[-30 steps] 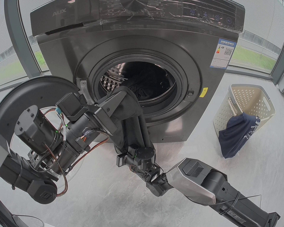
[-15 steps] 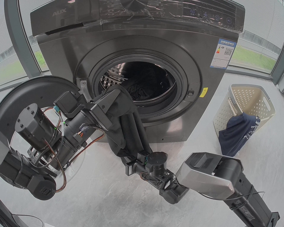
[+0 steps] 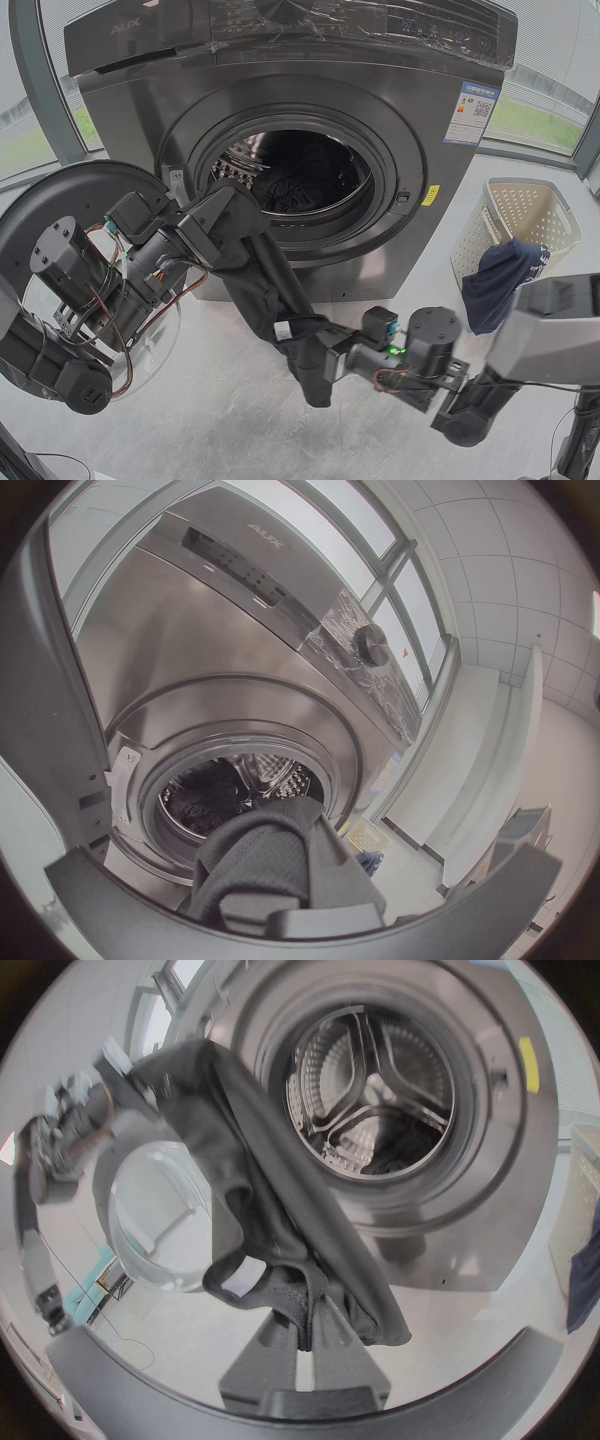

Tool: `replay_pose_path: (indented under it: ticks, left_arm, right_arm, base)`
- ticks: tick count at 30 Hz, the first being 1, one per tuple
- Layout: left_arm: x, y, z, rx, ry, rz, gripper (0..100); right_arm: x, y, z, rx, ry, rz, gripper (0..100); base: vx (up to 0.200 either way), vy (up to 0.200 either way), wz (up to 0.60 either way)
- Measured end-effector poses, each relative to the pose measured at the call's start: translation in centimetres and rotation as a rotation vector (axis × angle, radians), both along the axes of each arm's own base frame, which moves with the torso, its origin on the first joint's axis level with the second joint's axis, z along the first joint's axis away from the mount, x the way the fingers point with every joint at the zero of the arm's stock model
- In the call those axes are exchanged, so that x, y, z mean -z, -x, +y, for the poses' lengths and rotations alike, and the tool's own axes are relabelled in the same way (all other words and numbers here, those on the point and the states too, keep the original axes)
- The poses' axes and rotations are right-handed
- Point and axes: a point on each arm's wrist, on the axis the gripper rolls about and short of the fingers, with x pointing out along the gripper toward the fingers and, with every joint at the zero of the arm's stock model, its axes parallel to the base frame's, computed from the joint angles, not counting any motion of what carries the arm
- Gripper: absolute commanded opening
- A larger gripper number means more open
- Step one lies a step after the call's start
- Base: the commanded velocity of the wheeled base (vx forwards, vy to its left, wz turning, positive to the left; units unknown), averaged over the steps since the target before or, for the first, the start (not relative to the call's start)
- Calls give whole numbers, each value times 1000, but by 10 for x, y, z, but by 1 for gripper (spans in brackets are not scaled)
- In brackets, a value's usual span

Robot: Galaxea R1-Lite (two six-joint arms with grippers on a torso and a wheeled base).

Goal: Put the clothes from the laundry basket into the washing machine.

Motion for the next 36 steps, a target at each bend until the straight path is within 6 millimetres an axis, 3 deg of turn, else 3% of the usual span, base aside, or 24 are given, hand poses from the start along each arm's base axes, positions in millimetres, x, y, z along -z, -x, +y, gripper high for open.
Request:
replay_pose_path:
  ticks: [6,10,14,25,36]
  left_arm:
    - [5,-2,11,-38,-9,20,0]
    - [8,-5,21,-74,-16,35,0]
    - [11,-7,29,-101,-19,45,0]
    - [1,-1,33,-121,3,19,0]
    - [-28,11,33,-130,66,-77,0]
  right_arm:
    - [-59,24,-58,69,-85,-101,0]
    - [-91,28,-100,164,-147,-192,0]
    - [-113,25,-124,237,-194,-270,0]
    - [-147,-1,-125,288,-277,-402,0]
    - [-166,-4,-111,272,-337,-461,0]
  base:
    - [0,0,0]
    - [0,0,0]
    - [0,0,0]
    - [0,0,0]
    - [0,0,0]
